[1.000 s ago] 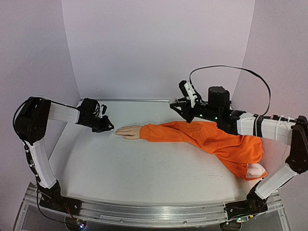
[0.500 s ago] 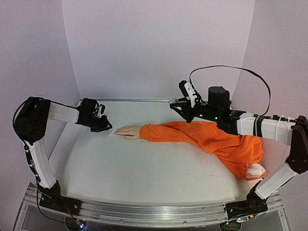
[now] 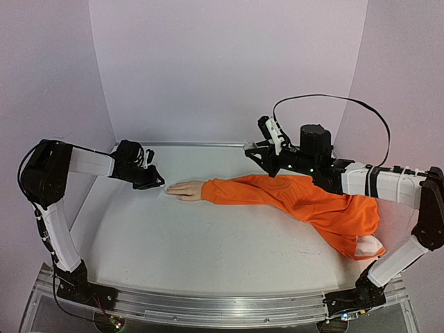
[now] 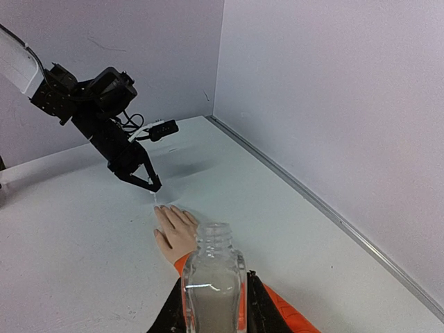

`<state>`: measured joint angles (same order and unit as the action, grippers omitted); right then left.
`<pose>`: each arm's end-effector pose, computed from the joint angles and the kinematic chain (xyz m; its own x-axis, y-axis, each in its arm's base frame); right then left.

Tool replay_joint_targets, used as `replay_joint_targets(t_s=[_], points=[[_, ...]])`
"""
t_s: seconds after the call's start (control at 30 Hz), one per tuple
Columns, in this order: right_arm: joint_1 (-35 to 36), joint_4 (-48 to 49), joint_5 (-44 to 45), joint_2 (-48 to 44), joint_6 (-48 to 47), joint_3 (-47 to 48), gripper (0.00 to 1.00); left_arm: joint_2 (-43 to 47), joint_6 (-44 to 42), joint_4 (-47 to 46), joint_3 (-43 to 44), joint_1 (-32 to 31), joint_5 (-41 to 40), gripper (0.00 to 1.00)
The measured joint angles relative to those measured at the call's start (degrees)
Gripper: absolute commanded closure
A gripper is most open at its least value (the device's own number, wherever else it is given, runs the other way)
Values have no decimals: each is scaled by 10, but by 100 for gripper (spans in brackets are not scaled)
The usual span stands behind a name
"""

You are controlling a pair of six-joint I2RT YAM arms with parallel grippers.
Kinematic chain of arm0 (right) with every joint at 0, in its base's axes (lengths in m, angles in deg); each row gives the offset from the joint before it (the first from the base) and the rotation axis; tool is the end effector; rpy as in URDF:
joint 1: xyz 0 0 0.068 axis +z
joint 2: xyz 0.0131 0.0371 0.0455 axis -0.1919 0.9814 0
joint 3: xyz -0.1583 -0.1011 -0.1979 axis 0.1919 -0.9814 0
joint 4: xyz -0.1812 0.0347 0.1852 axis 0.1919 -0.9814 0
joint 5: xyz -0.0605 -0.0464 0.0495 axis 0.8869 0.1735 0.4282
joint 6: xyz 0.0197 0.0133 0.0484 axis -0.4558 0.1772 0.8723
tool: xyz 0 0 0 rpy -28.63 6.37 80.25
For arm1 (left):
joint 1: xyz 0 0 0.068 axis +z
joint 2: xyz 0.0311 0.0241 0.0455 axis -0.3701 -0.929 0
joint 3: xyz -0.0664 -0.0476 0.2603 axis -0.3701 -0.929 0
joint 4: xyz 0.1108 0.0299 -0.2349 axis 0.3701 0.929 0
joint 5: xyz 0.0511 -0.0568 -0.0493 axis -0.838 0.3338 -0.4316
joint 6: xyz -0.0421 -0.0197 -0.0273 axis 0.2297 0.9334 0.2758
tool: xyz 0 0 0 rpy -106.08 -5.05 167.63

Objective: Paint the nails

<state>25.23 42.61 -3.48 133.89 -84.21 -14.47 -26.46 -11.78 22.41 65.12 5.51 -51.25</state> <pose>0.2735 0.2149 0.3267 0.2735 -0.0026 -0.9619 -0.7792 0.5857 -0.2232 0.3676 -0.1201 0.1602 -0.8405 -0.0909 -0.5342 0.2130 0.8511 -0.4798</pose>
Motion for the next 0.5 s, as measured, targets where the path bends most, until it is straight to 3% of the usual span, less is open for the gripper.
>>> replay_joint_targets(t_s=[0.5], points=[[0,0,0,0,0,0,100,-1,0,0,6,-3,3,100]])
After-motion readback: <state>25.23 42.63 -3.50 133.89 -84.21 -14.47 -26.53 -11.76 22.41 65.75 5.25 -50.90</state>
